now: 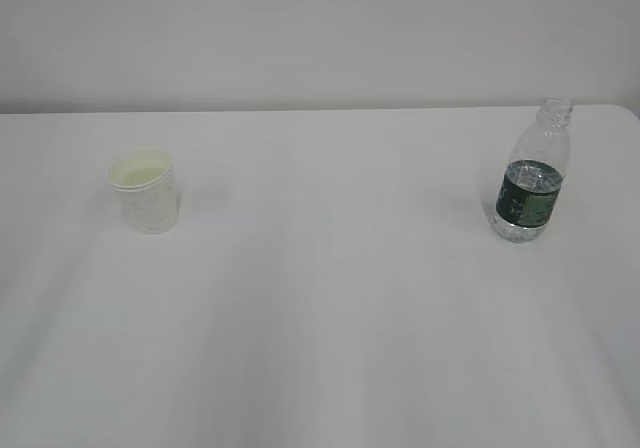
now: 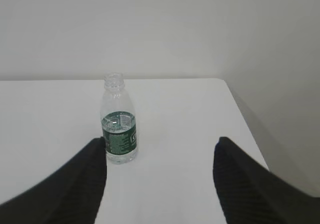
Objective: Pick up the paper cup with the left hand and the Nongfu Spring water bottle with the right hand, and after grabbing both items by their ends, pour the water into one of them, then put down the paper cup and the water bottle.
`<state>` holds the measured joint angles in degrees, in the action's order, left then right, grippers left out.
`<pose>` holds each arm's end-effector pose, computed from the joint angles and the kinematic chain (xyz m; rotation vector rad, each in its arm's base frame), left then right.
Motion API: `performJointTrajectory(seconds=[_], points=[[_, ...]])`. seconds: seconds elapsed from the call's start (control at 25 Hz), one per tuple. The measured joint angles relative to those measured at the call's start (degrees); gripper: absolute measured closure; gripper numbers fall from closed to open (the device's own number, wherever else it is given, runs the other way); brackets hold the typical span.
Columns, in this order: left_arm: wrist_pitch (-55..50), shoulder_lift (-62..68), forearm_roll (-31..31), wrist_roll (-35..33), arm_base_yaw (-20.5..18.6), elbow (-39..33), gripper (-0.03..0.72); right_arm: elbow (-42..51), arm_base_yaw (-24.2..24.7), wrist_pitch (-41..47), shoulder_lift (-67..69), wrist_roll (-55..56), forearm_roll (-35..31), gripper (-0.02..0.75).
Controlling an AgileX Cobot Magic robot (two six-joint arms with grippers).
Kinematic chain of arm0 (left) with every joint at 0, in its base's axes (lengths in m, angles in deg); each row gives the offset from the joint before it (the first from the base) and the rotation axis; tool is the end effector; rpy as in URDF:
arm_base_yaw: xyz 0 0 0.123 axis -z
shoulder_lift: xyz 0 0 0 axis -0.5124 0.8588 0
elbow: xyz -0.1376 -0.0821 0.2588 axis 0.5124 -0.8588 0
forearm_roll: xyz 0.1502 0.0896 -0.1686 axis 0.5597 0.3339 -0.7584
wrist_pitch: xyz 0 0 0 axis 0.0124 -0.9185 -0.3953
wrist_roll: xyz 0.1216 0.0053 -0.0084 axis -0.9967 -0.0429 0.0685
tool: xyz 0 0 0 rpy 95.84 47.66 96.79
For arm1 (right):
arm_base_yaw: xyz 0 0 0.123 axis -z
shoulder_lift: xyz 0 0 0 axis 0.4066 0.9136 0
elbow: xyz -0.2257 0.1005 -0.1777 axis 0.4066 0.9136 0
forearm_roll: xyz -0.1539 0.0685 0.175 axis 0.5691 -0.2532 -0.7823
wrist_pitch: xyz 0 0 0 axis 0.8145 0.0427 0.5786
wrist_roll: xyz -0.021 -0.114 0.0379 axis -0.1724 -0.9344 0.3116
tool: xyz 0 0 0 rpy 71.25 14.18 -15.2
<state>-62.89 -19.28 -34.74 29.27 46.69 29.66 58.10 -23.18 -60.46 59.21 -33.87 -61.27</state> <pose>0.1202 -0.0330 0.3103 0.1180 1.7836 -0.2905 0.0726 -0.0070 0.2880 0.0049 1.7831 -0.0880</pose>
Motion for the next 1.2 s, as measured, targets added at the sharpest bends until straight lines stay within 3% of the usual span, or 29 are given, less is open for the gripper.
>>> performJointTrajectory(seconds=[0.2, 0.84, 1.2], points=[[-7.17, -5.87, 0.0, 0.0, 0.0, 0.0, 0.159, -4.25, 0.0, 10.06, -1.67, 0.0, -0.13, 0.23], [-24.05, -24.27, 0.49, 0.0, 0.0, 2.36, 0.165, -6.69, 0.0, 25.62, -12.87, 0.0, -0.26, 0.237], [-33.17, -26.64, 0.74, 0.0, 0.1, 4.17, 0.165, -8.3, 0.0, 37.33, -16.36, 0.0, 0.85, 0.237]])
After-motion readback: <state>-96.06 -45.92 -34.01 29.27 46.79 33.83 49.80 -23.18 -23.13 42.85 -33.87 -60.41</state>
